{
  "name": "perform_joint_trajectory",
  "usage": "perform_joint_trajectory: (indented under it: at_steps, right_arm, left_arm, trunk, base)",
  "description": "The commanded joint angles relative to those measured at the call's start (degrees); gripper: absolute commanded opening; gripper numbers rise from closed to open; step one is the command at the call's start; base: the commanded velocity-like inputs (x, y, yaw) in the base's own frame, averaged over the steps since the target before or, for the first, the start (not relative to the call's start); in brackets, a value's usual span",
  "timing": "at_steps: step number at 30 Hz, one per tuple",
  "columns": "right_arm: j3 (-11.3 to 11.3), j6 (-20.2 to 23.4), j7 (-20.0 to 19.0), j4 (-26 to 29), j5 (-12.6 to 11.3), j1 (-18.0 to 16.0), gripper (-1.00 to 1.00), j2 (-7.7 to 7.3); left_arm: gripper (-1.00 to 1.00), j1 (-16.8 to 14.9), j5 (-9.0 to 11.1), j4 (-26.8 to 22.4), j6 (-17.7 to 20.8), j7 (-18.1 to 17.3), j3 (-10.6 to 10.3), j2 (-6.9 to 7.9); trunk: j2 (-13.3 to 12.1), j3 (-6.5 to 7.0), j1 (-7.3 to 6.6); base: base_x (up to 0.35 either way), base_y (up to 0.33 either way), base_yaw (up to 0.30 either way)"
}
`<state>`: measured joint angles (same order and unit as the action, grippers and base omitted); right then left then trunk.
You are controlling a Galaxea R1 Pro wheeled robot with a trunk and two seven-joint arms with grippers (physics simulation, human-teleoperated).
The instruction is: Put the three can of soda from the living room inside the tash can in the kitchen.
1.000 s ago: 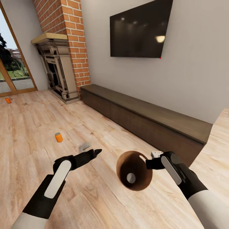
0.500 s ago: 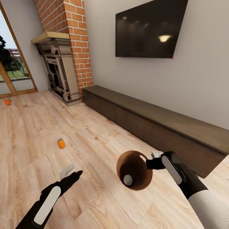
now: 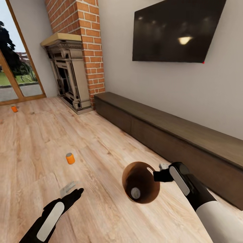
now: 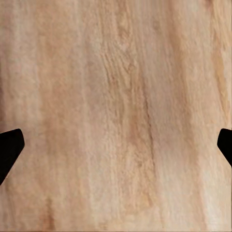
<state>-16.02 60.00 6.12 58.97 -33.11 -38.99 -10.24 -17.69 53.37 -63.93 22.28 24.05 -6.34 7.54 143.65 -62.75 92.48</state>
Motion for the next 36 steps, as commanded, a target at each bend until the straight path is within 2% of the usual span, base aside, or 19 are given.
perform_joint_trajectory:
  at_steps: [1,2,4,8,9,10,14,19,32,33,36]
  right_arm:
    - [0.03,0.00,-0.32,0.08,-2.41,-0.02,-1.00,-0.02]
    - [0.03,0.00,-0.32,0.21,-2.79,0.01,-1.00,-0.09]
    - [0.03,0.00,-0.32,0.39,-3.45,0.09,-1.00,-0.19]
    - [0.05,0.00,-0.32,1.25,-4.09,0.32,-1.00,-0.27]
    - [0.07,0.00,-0.32,2.27,-4.14,0.44,-1.00,-0.28]
    - [0.09,0.00,-0.32,4.73,-4.19,0.61,-1.00,-0.35]
    - [0.16,0.00,-0.30,7.47,-4.27,0.64,-1.00,-0.51]
    - [0.19,0.00,-0.31,8.98,-4.40,0.74,-1.00,-0.64]
    - [0.13,0.00,-0.23,10.06,-4.42,0.84,-1.00,-0.71]
    - [0.13,0.00,-0.23,10.20,-4.42,0.84,-1.00,-0.82]
    - [-0.05,0.00,-0.30,12.13,-4.71,1.02,-1.00,-2.65]
  left_arm:
    - [1.00,-0.12,0.10,0.07,0.16,1.71,-0.02,-0.01]
    - [1.00,-0.36,0.28,-0.03,1.09,5.56,-0.04,-0.12]
    - [1.00,-0.75,0.46,-0.59,3.85,10.86,-0.06,-0.46]
    - [1.00,-2.27,1.25,-2.37,9.79,15.85,-0.07,-1.13]
    - [1.00,-3.95,2.03,-2.22,11.48,16.38,-0.08,-1.13]
    - [1.00,-6.97,2.94,-0.76,14.15,16.94,-0.12,-1.18]
    - [1.00,-9.54,3.45,1.85,15.70,17.29,-0.39,-1.38]
    - [1.00,-8.70,3.62,-1.23,13.24,17.22,-0.33,-0.98]
    - [1.00,-8.68,3.50,-0.45,12.64,17.50,-0.06,-0.34]
    - [1.00,-8.70,3.50,-0.16,12.60,17.49,-0.06,-0.34]
    - [1.00,-8.87,3.50,1.73,12.34,17.38,-0.10,-0.29]
  trunk:
    - [0.00,0.03,-0.01]
    - [0.00,0.05,-0.01]
    - [0.00,0.09,-0.01]
    - [0.00,0.14,-0.01]
    - [0.00,0.14,-0.01]
    - [0.00,0.14,-0.01]
    - [0.00,0.14,-0.01]
    - [0.00,0.15,-0.01]
    - [0.00,0.15,-0.01]
    - [0.00,0.15,-0.01]
    - [0.00,0.15,-0.01]
  base:
    - [0.340,0.100,0.265]
    - [0.341,0.098,0.275]
    - [0.341,0.097,0.281]
    - [0.342,0.096,0.289]
    - [0.342,0.095,0.238]
    - [0.342,0.096,0.122]
    - [0.342,0.101,0.053]
    - [0.342,0.115,0.009]
    - [0.342,0.126,0.000]
    - [0.342,0.139,0.000]
    - [0.342,0.139,0.000]
